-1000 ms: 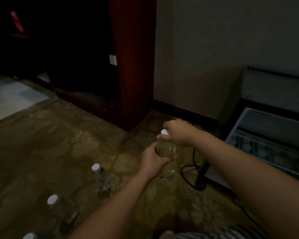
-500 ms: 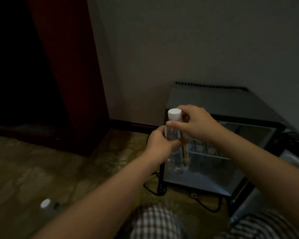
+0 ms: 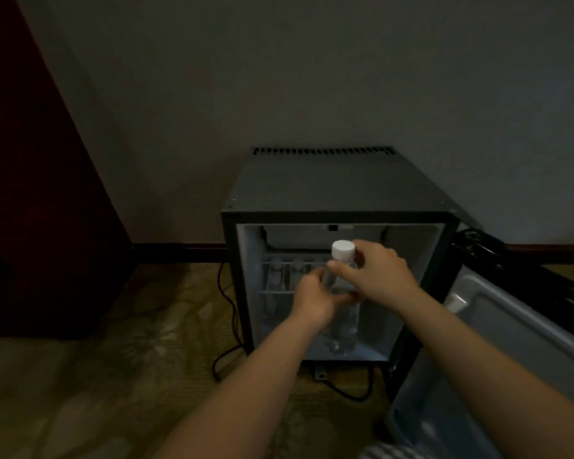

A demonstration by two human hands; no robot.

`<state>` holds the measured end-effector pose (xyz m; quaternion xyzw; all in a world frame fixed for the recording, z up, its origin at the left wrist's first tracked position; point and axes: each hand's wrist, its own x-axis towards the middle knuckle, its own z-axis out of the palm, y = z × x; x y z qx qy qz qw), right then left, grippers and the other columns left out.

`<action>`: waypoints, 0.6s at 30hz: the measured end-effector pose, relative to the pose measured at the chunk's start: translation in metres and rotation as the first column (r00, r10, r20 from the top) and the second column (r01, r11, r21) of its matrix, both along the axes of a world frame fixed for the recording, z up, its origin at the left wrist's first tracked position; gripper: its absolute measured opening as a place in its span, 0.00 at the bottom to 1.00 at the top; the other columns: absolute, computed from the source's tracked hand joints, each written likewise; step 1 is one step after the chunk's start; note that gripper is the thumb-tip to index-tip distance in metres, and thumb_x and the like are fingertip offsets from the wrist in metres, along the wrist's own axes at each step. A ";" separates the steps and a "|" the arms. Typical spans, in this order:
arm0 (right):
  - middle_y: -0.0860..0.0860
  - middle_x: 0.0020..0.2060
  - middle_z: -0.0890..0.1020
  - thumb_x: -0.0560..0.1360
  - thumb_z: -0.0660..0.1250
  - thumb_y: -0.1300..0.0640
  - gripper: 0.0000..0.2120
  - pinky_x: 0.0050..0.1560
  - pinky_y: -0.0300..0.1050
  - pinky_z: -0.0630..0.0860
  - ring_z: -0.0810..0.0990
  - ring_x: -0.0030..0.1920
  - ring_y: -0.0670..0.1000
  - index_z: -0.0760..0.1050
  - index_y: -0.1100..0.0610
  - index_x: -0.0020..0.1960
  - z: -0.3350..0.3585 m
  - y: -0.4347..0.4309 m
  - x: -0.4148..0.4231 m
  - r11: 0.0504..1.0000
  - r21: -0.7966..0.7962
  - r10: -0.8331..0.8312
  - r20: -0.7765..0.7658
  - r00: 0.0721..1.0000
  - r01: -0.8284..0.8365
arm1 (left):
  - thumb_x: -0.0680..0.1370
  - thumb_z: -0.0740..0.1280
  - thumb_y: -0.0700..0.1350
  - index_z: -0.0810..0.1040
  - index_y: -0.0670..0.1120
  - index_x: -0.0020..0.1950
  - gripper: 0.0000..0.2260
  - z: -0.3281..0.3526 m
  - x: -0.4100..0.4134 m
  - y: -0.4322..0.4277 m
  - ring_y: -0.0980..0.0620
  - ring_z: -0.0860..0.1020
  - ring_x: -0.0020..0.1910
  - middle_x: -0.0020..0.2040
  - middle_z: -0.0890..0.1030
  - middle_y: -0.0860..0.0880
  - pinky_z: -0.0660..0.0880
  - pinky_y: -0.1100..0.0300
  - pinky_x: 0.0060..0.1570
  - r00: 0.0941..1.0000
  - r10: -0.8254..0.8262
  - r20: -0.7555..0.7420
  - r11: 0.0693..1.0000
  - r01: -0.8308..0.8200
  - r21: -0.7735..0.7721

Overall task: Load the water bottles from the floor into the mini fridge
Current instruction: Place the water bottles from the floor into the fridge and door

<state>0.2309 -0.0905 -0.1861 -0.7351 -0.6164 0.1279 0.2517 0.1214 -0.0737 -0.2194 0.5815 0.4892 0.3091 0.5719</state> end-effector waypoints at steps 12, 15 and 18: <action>0.50 0.52 0.81 0.73 0.66 0.45 0.16 0.57 0.54 0.76 0.78 0.56 0.54 0.74 0.50 0.58 -0.125 0.027 0.028 0.974 -0.115 -0.222 -0.288 0.931 0.196 | 0.72 0.72 0.43 0.70 0.45 0.66 0.24 -0.108 0.039 0.044 0.49 0.74 0.63 0.64 0.76 0.46 0.71 0.61 0.54 0.953 -0.175 -0.247 0.983 0.184 0.015; 0.48 0.51 0.82 0.74 0.67 0.48 0.13 0.58 0.54 0.75 0.79 0.55 0.51 0.74 0.51 0.57 -0.153 0.030 0.026 0.969 -0.081 -0.246 -0.317 0.916 0.232 | 0.72 0.72 0.42 0.71 0.43 0.64 0.22 -0.136 0.039 0.054 0.51 0.76 0.58 0.61 0.78 0.45 0.72 0.61 0.53 0.949 -0.218 -0.230 0.976 0.212 -0.048; 0.48 0.46 0.81 0.74 0.68 0.51 0.07 0.53 0.48 0.77 0.80 0.51 0.50 0.74 0.52 0.50 -0.174 0.035 0.025 0.966 -0.082 -0.257 -0.361 0.896 0.244 | 0.74 0.70 0.41 0.72 0.43 0.63 0.19 -0.160 0.040 0.064 0.52 0.75 0.58 0.58 0.77 0.47 0.73 0.58 0.57 0.950 -0.253 -0.182 0.963 0.230 -0.140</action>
